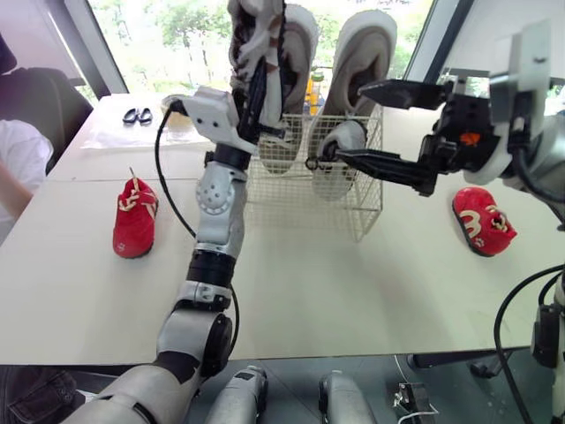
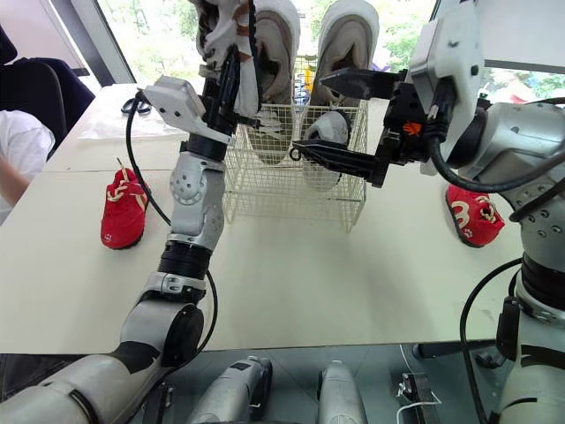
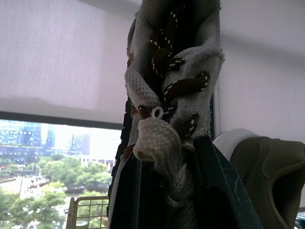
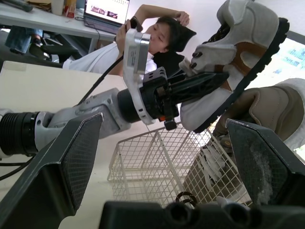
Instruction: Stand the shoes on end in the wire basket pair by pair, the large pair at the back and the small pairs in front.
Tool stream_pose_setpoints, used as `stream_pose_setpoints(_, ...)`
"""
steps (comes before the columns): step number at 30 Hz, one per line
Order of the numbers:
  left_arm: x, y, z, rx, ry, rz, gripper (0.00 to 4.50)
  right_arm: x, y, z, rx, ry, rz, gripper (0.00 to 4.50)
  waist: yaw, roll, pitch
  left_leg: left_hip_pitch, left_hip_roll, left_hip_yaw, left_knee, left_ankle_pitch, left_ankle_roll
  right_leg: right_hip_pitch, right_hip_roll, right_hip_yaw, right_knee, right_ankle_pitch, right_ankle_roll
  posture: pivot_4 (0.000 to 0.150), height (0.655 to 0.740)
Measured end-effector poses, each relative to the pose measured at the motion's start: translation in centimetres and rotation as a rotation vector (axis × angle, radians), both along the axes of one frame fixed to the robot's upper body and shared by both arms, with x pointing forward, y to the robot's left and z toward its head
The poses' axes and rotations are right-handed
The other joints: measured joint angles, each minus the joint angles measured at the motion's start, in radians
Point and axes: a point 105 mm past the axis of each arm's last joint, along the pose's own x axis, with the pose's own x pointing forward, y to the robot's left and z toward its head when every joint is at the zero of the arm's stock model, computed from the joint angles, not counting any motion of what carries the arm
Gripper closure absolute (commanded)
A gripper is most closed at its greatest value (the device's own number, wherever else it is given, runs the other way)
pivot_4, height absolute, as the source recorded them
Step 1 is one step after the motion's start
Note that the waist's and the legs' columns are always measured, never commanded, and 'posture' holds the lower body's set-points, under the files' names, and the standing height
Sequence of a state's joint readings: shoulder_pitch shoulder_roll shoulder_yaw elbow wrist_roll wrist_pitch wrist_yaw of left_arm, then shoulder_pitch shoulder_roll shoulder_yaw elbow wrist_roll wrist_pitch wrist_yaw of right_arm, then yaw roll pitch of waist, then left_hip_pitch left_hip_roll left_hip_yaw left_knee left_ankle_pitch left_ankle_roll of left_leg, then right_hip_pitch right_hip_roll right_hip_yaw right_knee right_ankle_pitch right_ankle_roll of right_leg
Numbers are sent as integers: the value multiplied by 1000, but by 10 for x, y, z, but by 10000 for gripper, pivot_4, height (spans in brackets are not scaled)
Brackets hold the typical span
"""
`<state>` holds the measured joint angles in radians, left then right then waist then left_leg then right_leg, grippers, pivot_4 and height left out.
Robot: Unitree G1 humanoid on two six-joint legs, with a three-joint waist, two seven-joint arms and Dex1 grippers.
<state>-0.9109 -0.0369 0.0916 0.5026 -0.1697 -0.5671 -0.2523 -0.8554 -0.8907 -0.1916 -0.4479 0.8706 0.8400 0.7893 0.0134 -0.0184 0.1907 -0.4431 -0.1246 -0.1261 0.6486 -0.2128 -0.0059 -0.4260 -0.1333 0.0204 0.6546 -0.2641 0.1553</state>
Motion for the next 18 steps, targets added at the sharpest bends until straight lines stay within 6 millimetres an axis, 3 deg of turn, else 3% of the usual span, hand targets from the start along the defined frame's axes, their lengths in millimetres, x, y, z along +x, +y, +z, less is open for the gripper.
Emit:
stream_pose_setpoints(11, 11, -9, -48, 59, 42, 65, 42481, -3, 3, 2, -1, -5, 1, 0, 3, 0, 0, 0, 0, 0, 1, 0, 1, 1, 0, 0, 0, 0, 1, 1500, 7400)
stream_pose_setpoints(16, 9, -10, -54, 73, 27, 73, 42481, -3, 3, 2, -3, -4, -3, 0, 3, 0, -4, 1, 0, 0, 1, -3, 5, 2, 0, 0, 0, 0, 1, 1500, 7400)
stream_pose_setpoints(18, 9, -12, -56, 88, 25, 74, 34291, -3, 3, 2, -3, -3, -5, 0, 2, 1, -5, 1, 0, 0, 1, -3, 5, 2, 0, 0, 0, 0, 1, 1500, 7400)
